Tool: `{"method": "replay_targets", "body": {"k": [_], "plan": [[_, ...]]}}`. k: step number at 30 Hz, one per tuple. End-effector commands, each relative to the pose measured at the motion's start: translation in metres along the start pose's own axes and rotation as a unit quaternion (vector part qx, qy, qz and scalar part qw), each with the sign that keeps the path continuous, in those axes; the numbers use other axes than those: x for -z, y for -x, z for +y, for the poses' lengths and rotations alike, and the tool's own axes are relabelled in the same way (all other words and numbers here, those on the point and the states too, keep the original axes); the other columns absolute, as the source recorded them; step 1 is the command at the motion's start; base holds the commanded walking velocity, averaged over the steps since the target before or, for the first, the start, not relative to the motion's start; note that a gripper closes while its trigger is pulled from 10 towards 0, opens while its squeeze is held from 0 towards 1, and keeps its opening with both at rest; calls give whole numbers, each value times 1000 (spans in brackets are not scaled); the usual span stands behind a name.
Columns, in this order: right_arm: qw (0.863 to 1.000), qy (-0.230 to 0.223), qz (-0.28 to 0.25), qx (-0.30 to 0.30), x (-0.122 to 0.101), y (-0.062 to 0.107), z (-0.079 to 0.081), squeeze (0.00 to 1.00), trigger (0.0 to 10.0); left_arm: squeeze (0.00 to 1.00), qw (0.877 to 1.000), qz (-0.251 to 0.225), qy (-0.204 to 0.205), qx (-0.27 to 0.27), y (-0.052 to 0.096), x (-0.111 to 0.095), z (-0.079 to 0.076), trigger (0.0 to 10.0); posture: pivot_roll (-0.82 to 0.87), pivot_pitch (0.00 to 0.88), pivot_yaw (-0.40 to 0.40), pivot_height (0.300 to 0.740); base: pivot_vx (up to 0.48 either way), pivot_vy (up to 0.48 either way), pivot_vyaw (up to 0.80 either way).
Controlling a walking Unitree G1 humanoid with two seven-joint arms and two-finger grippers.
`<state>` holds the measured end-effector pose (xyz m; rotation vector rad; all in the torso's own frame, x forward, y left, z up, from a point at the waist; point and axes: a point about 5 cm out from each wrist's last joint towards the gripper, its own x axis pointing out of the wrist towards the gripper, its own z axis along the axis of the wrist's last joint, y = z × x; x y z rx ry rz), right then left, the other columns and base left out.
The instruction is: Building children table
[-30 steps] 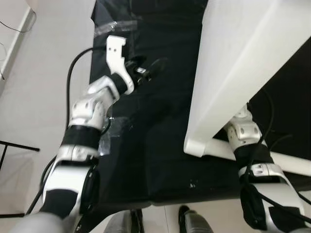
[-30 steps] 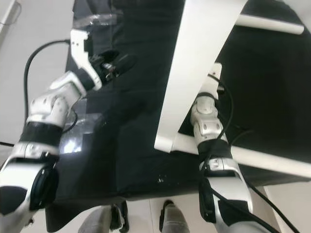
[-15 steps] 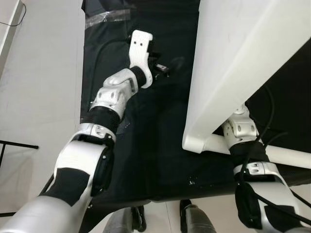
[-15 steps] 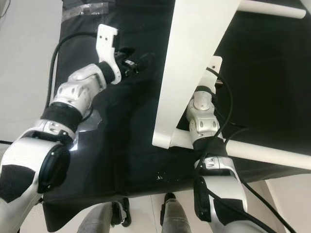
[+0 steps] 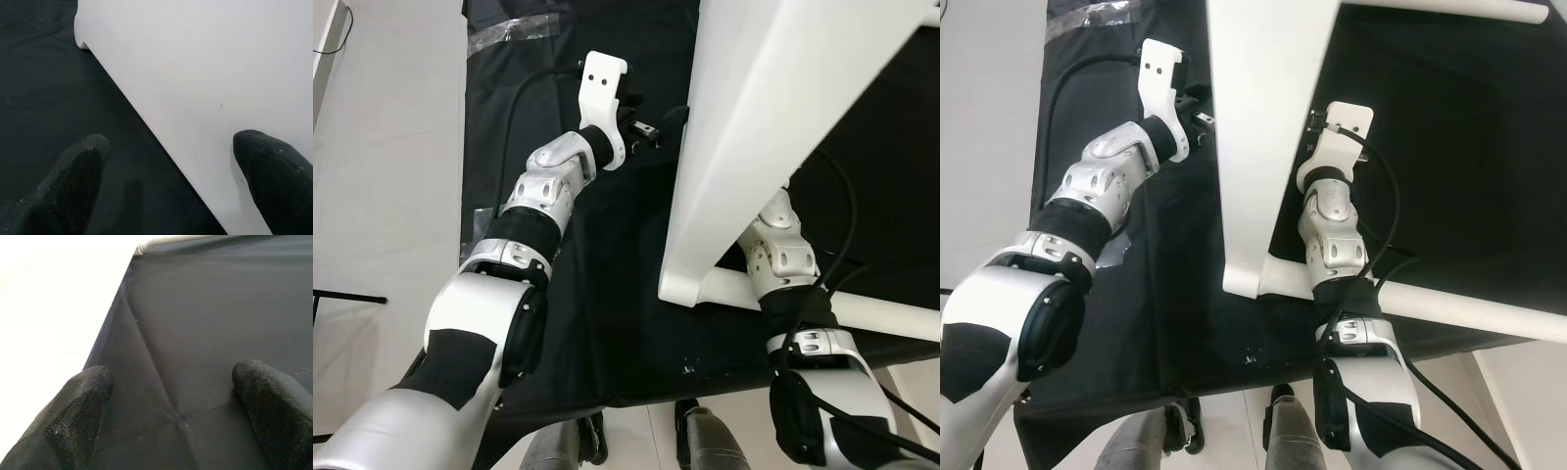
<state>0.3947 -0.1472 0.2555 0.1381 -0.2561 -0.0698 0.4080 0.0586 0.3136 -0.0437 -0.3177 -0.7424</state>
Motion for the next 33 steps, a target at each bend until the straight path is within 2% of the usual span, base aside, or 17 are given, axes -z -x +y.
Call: {"method": "replay_targets", "body": {"k": [1, 3, 4, 5, 6, 9, 10, 22, 24, 33], "plan": [[993, -30, -7, -112, 5, 10, 49, 0, 10000, 0, 998, -34, -17, 40, -8, -12, -15, 10000, -44, 343, 86, 740, 0, 0, 0], [992, -35, -9, -122, 4, 11, 53, 0, 10000, 0, 998, -43, -20, 40, -7, -14, -15, 10000, -44, 343, 86, 740, 0, 0, 0], [987, -50, -13, -150, 2, 14, 65, 0, 10000, 0, 997, -66, -24, 41, -3, -20, -15, 10000, -30, 333, 81, 740, 0, 0, 0], [987, -50, -13, -150, 2, 14, 65, 0, 10000, 0, 997, -66, -24, 41, -3, -20, -15, 10000, -30, 333, 81, 740, 0, 0, 0], [982, -63, -17, -176, 0, 17, 76, 0, 10000, 0, 995, -84, -32, 41, 1, -25, -17, 10000, -26, 331, 77, 740, 0, 0, 0], [979, -68, -17, -189, -1, 19, 82, 0, 10000, 0, 994, -92, -34, 42, 3, -28, -18, 10000, -20, 327, 75, 740, 0, 0, 0], [975, -75, -18, -210, -2, 23, 91, 0, 10000, 0, 993, -104, -34, 39, 8, -30, -21, 10000, -16, 324, 74, 740, 0, 0, 0], [959, -100, -12, -266, 0, 35, 116, 0, 10000, 0, 992, -120, -42, 15, 27, -29, -23, 10000, -4, 308, 70, 740, 0, 0, 0], [949, -111, -10, -294, 0, 42, 126, 0, 10000, 0, 991, -122, -47, 1, 38, -32, -25, 10000, 1, 301, 69, 740, 0, 0, 0], [929, -125, -5, -348, 0, 55, 147, 0, 10000, 0, 989, -125, -61, -54, 58, -37, -25, 10000, 8, 293, 58, 740, 0, 0, 0]]}}
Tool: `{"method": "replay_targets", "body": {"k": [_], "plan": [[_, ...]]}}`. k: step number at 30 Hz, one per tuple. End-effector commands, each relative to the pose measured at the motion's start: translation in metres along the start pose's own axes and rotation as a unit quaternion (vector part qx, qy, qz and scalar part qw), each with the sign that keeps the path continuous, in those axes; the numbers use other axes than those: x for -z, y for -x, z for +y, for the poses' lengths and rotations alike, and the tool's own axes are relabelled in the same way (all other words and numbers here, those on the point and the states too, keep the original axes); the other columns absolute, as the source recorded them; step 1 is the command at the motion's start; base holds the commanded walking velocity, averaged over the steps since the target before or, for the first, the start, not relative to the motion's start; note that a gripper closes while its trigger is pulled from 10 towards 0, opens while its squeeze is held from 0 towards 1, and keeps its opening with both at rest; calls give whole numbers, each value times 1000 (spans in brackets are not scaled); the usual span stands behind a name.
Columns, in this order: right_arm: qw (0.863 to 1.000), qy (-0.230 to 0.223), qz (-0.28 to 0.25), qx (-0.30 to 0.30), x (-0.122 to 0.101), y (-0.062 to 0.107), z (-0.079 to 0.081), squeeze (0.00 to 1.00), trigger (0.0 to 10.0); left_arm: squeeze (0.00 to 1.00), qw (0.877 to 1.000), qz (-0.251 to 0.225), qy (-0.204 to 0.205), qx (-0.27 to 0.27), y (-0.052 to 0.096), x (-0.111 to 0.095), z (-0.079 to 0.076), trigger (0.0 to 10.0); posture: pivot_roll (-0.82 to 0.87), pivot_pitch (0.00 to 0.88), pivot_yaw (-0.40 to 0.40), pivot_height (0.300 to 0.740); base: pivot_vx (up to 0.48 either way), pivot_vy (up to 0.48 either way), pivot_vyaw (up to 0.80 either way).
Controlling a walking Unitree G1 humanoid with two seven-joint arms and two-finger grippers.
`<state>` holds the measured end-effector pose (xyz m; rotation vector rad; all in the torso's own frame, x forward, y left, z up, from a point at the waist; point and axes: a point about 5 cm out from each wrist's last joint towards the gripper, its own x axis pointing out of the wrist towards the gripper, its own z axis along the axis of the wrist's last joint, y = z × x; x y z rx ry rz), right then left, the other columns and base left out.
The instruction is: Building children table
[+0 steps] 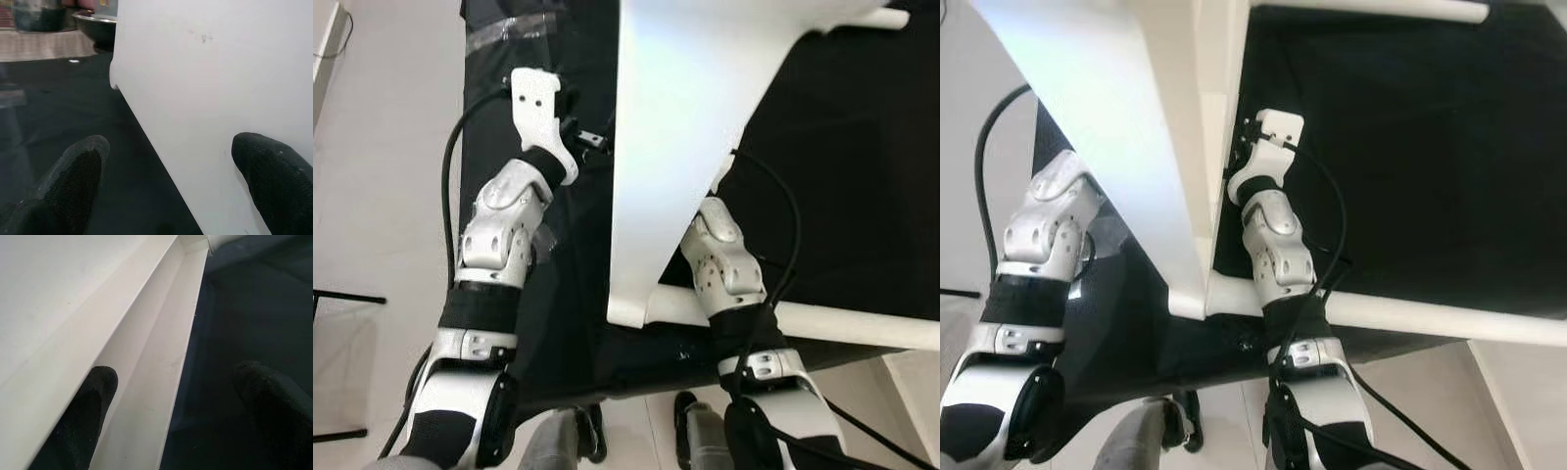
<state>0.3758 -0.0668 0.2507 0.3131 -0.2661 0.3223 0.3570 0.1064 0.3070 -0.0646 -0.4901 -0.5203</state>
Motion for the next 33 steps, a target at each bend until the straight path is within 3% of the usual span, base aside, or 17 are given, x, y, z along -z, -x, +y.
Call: {"method": "replay_targets", "body": {"k": [1, 4, 11, 14, 17, 21, 25, 31, 33], "plan": [[985, -14, 3, -174, 7, 2, 75, 0, 10000, 0, 998, -47, -14, 49, -9, -22, -26, 10000, 8, 293, 58, 740, 0, 0, 0], [982, -18, 8, -189, 9, 5, 81, 0, 10000, 0, 998, -47, -30, 18, -3, -25, -21, 10000, 14, 289, 53, 740, 0, 0, 0], [976, -31, 20, -217, 14, 8, 97, 0, 10000, 0, 992, -21, -69, -104, 20, -26, 7, 10000, 26, 285, 46, 740, 0, 0, 0], [975, -32, 22, -220, 15, 9, 98, 0, 10000, 0, 991, -18, -70, -114, 23, -25, 9, 10000, 26, 285, 46, 740, 0, 0, 0], [972, -35, 30, -232, 20, 13, 104, 0, 10000, 0, 983, 2, -90, -159, 36, -21, 19, 10000, 31, 279, 46, 740, 0, 0, 0], [972, -26, 37, -229, 24, 15, 105, 0, 10000, 0, 978, 26, -95, -186, 47, -13, 20, 10000, 33, 277, 44, 740, 0, 0, 0], [979, -6, 44, -199, 27, 12, 98, 0, 10000, 0, 974, 40, -97, -199, 51, -7, 19, 10000, 31, 276, 43, 740, 0, 0, 0], [993, 62, 53, -83, 27, 1, 52, 0, 10000, 0, 966, 74, -100, -225, 58, 8, 20, 10000, 12, 267, 42, 740, 0, 0, 0], [994, 67, 51, -72, 26, 1, 46, 0, 10000, 0, 965, 78, -99, -228, 59, 9, 21, 10000, 12, 266, 41, 740, 0, 0, 0]]}}
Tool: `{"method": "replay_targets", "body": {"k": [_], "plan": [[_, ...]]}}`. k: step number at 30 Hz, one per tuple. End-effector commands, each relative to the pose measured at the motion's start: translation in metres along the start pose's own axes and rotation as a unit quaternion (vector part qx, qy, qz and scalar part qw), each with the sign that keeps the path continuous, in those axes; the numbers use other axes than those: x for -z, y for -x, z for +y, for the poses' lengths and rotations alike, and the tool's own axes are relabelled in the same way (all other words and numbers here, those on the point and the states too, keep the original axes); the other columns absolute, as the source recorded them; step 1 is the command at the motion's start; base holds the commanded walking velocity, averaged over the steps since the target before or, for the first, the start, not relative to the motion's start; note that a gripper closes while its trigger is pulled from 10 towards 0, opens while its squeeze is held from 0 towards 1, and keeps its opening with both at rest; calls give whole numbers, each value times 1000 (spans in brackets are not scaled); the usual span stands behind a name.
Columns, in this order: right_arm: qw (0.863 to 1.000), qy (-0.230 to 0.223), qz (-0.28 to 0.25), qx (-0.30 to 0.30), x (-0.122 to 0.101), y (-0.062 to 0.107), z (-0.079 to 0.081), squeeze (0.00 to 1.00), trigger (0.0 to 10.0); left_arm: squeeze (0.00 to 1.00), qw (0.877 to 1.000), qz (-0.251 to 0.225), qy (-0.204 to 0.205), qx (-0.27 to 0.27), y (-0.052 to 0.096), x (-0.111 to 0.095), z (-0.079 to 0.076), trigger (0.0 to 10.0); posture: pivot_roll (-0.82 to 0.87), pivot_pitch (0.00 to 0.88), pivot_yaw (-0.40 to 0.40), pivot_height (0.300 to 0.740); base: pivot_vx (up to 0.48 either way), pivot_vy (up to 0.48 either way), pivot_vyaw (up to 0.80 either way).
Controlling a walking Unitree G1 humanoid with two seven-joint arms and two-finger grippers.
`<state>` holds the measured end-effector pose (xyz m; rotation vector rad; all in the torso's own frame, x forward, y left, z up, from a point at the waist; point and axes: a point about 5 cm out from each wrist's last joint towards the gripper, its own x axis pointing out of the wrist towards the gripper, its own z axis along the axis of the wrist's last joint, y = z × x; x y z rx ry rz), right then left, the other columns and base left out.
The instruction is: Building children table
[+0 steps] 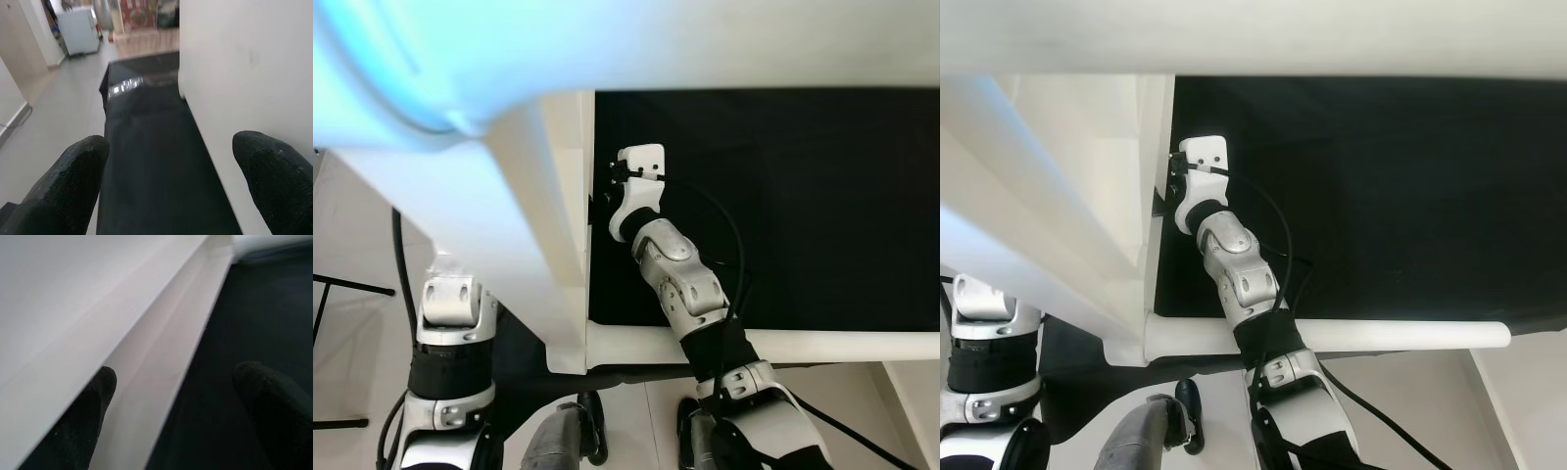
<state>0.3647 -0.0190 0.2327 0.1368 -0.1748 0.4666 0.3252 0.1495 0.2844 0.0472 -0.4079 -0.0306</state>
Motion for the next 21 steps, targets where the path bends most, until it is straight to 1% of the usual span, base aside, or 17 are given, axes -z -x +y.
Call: {"method": "replay_targets", "body": {"k": [1, 3, 4, 6, 8, 9, 10, 11, 12, 13, 15, 18, 19, 21], "plan": [[1000, 0, -17, 3, -5, -2, 3, 0, 10000, 0, 1000, 26, -4, -3, 3, 12, 0, 10000, 12, 266, 41, 740, 0, 0, 0], [998, 23, -16, 57, -6, 3, -19, 0, 10000, 0, 999, 41, 18, -10, 6, 17, 1, 10000, 3, 262, 40, 740, 0, 0, 0], [996, 27, -14, 84, -6, 8, -32, 0, 10000, 0, 998, 48, 30, -12, 8, 21, 1, 10000, 1, 261, 40, 740, 0, 0, 0], [993, 30, -13, 114, -6, 15, -49, 0, 10000, 0, 997, 57, 50, -14, 11, 25, 1, 10000, 0, 260, 39, 740, 0, 0, 0], [993, 30, -13, 114, -6, 15, -49, 0, 10000, 0, 997, 57, 50, -14, 11, 25, 1, 10000, 0, 260, 39, 740, 0, 0, 0], [992, 31, -14, 121, -7, 19, -55, 0, 10000, 0, 997, 59, 55, -15, 13, 27, 1, 10000, 0, 260, 39, 740, 0, 0, 0], [992, 31, -14, 121, -7, 19, -55, 0, 10000, 0, 997, 59, 55, -15, 13, 27, 1, 10000, 0, 260, 39, 740, 0, 0, 0], [990, 30, -19, 137, -9, 30, -70, 0, 10000, 0, 996, 63, 62, -5, 18, 30, 1, 10000, -9, 254, 40, 740, 0, 0, 0], [989, 31, -25, 143, -12, 36, -77, 0, 10000, 0, 996, 64, 62, -3, 21, 32, 2, 10000, -11, 253, 41, 740, 0, 0, 0], [989, 31, -25, 143, -12, 36, -77, 0, 10000, 0, 996, 64, 62, -3, 21, 32, 2, 10000, -11, 253, 41, 740, 0, 0, 0], [987, 33, -33, 151, -16, 44, -87, 0, 10000, 0, 996, 66, 61, -2, 25, 33, 4, 10000, -13, 250, 41, 740, 0, 0, 0], [982, 36, -53, 175, -24, 60, -105, 0, 10000, 0, 996, 72, 51, -3, 34, 36, 14, 10000, -21, 244, 43, 740, 0, 0, 0], [982, 36, -53, 175, -24, 60, -105, 0, 10000, 0, 996, 72, 51, -3, 34, 36, 14, 10000, -21, 244, 43, 740, 0, 0, 0], [977, 46, -70, 196, -30, 73, -116, 0, 10000, 0, 996, 80, 39, -4, 41, 38, 23, 10000, -23, 233, 48, 740, 0, 0, 0]]}}
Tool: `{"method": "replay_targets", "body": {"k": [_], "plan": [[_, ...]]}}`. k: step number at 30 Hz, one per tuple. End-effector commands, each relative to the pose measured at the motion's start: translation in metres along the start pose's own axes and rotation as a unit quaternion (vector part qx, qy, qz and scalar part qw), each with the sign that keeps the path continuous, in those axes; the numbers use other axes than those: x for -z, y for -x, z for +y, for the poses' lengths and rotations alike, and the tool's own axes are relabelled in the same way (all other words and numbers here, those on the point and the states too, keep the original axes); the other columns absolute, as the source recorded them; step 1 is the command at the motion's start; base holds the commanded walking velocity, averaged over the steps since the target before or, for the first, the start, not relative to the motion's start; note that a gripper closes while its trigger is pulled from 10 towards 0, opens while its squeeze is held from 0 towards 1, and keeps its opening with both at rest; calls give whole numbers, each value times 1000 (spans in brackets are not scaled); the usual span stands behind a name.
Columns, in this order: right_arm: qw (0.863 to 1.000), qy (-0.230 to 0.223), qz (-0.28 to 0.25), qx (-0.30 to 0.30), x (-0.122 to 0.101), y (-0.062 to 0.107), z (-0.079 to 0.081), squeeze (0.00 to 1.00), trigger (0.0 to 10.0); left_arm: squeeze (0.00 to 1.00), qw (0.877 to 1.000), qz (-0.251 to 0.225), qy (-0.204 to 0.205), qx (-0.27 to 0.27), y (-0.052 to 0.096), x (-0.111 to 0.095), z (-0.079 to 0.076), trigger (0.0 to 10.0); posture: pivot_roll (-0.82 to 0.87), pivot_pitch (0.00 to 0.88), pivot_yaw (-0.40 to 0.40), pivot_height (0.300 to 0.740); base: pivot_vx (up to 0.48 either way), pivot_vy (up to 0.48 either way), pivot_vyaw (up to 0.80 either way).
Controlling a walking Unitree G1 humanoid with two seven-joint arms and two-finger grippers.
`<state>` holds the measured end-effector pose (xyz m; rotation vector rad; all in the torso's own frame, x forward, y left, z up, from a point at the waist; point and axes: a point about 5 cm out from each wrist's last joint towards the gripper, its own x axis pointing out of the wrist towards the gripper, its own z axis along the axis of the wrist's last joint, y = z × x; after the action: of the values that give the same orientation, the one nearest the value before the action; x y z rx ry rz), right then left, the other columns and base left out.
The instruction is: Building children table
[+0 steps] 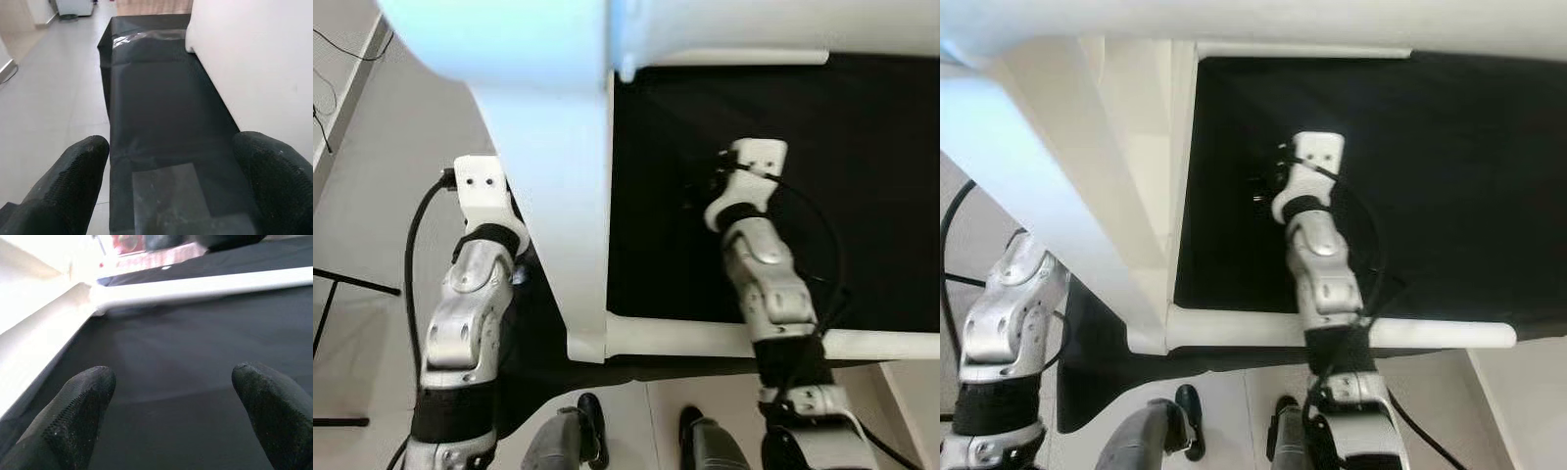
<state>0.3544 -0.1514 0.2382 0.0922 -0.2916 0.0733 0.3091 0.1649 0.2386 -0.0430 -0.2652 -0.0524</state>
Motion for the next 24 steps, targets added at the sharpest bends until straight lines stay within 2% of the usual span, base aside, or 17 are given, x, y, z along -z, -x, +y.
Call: {"method": "replay_targets", "body": {"k": [1, 5, 6, 7, 8, 14, 16, 19, 20, 24], "plan": [[1000, -7, -5, 10, -1, 5, -6, 0, 10000, 0, 1000, 9, -8, -8, 7, 2, 11, 10000, -23, 233, 48, 740, 0, 0, 0], [999, 9, -16, 32, -7, 18, -23, 0, 10000, 0, 1000, 17, -24, -11, 18, -1, 25, 10000, -16, 216, 52, 740, 0, 0, 0], [999, 17, -17, 37, -8, 23, -26, 0, 10000, 0, 999, 24, -32, -12, 24, -1, 29, 10000, -17, 210, 54, 740, 0, 0, 0], [999, 17, -17, 37, -8, 23, -26, 0, 10000, 0, 999, 24, -32, -12, 24, -1, 29, 10000, -17, 210, 54, 740, 0, 0, 0], [998, 33, -19, 41, -8, 31, -29, 0, 10000, 0, 998, 40, -35, -19, 34, 3, 35, 10000, -18, 204, 57, 740, 0, 0, 0], [998, 44, -11, 43, -6, 42, -32, 0, 10000, 0, 997, 53, -43, -28, 46, 6, 34, 10000, -15, 182, 54, 740, 0, 0, 0], [998, 42, -5, 37, -3, 47, -31, 0, 10000, 0, 997, 59, -48, -28, 50, 7, 32, 10000, -12, 175, 51, 740, 0, 0, 0], [999, 47, 15, 7, 7, 57, -19, 0, 10000, 0, 994, 88, -54, -27, 66, 22, 32, 10000, -12, 158, 41, 740, 0, 0, 0], [999, 47, 15, 7, 7, 57, -19, 0, 10000, 0, 994, 88, -54, -27, 66, 22, 32, 10000, -12, 158, 41, 740, 0, 0, 0], [997, 39, 41, -49, 18, 68, -3, 0, 10000, 0, 990, 134, -34, -5, 92, 44, 27, 10000, -13, 134, 30, 740, 0, 0, 200]]}}
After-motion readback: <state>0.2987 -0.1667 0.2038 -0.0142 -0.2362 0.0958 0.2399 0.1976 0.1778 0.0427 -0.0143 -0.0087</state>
